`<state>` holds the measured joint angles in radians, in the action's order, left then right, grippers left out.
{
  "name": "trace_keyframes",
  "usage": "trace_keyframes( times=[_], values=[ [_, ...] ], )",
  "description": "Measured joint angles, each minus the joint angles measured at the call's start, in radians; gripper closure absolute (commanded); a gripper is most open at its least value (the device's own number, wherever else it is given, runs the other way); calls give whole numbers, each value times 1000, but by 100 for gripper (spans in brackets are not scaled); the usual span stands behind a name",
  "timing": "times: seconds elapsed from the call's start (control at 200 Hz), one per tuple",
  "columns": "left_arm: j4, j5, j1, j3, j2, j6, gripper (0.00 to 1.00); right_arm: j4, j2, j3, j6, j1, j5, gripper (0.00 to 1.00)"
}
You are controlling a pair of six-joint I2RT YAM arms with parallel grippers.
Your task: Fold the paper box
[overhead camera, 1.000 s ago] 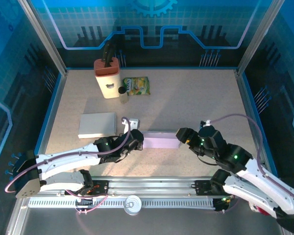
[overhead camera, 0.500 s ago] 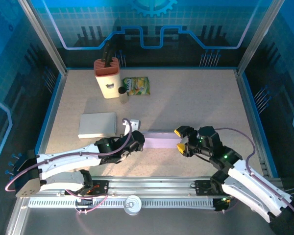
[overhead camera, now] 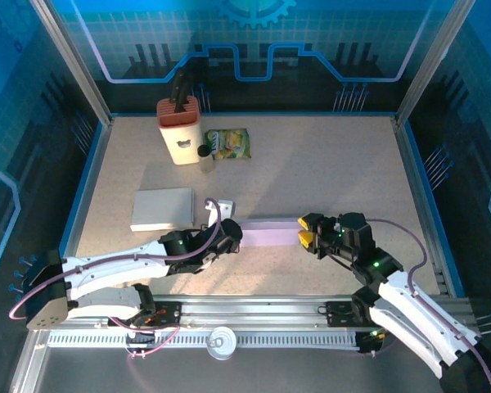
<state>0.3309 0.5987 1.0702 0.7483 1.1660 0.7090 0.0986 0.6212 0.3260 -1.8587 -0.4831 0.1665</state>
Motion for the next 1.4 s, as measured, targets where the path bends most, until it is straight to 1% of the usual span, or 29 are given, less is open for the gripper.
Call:
trace_keyframes(
  times=[0.235, 0.315, 0.4, 0.535, 0.635, 0.74, 0.91, 1.026, 1.111, 1.196, 1.261, 1.401],
  values=[
    [0, -1, 1, 1, 4, 0, 93, 4, -17, -11, 19, 0, -2, 63],
    [3, -8, 1, 1, 4, 1, 78, 4, -17, -13, 28, 0, -3, 64],
    [12, -24, 1, 1, 2, 19, 70, 4, -13, -13, 37, 2, -10, 67],
    [31, -81, 2, 1, -34, 39, 54, -4, 0, -13, 50, 6, -19, 68],
    [29, -132, -5, 1, -82, 60, 48, -12, 9, -13, 57, 6, -21, 69],
    [10, -213, -56, -5, -135, 86, 44, -17, 14, -13, 61, 6, -25, 70],
    [-68, -356, -182, -63, -187, 144, 42, -18, 14, -13, 61, 6, -27, 70],
    [-106, -444, -249, -85, -180, 176, 44, -18, 14, -14, 64, 6, -27, 70],
    [-134, -488, -274, -89, -163, 187, 45, -18, 14, -14, 64, 6, -27, 70],
    [-158, -517, -283, -100, -153, 202, 49, -18, 14, -14, 64, 6, -27, 70],
    [-166, -532, -291, -114, -152, 209, 50, -18, 14, -14, 65, 6, -27, 71],
    [-176, -546, -309, -135, -152, 209, 55, -22, 14, -18, 65, 6, -27, 71]
  ],
)
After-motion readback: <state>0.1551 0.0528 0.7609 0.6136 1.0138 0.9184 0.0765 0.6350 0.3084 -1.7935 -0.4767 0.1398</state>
